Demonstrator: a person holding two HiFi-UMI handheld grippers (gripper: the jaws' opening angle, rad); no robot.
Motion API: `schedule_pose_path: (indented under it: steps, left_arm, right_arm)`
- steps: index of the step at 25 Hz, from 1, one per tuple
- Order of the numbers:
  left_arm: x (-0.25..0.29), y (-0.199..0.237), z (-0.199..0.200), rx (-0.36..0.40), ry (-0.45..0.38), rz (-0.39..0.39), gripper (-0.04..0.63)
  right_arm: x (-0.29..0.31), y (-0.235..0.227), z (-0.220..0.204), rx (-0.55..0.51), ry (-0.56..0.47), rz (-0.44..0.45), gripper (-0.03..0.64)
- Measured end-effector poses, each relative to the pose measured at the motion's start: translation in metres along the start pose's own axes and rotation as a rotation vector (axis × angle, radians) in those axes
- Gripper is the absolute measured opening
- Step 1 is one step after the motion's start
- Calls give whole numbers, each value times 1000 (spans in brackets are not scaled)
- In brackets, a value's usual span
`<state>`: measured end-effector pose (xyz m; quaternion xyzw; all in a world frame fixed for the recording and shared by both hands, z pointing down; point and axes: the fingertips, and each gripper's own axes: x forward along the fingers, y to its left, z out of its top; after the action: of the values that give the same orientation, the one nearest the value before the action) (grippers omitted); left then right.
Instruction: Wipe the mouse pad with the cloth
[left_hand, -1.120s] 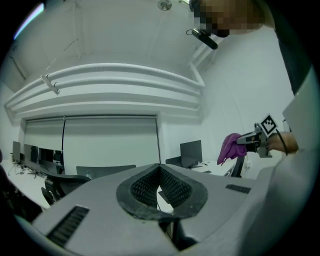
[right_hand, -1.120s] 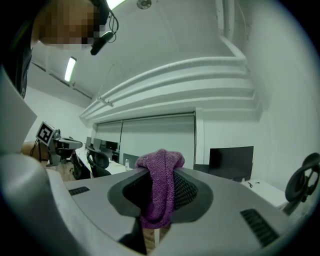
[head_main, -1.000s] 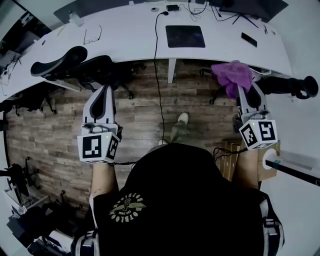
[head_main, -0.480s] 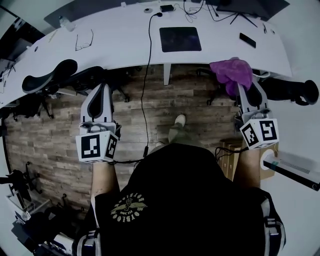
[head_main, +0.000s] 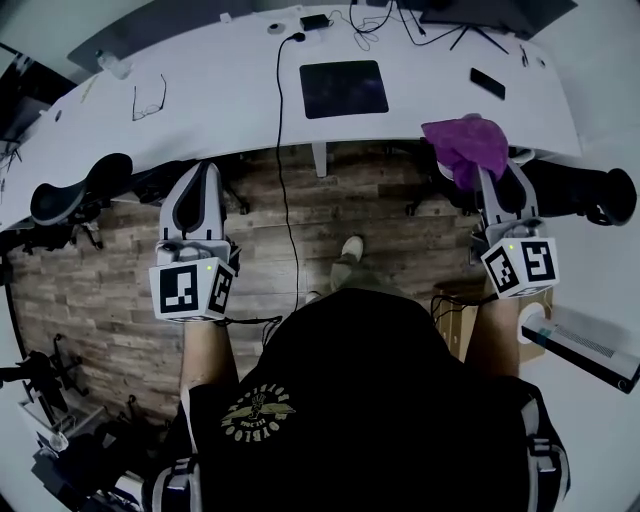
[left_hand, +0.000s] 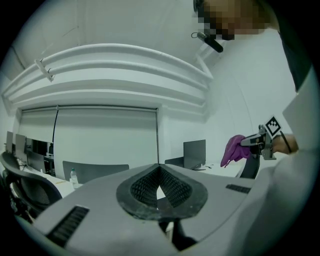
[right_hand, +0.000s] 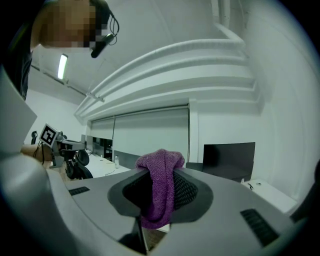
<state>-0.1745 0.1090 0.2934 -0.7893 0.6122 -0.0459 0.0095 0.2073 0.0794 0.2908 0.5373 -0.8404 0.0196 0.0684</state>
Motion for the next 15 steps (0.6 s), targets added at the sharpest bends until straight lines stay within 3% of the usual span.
schedule_pose_path:
  steps: [15]
  left_arm:
    - [69, -23, 39, 39, -44, 86, 2]
  right_arm:
    - [60, -84, 19, 22, -82, 65, 89]
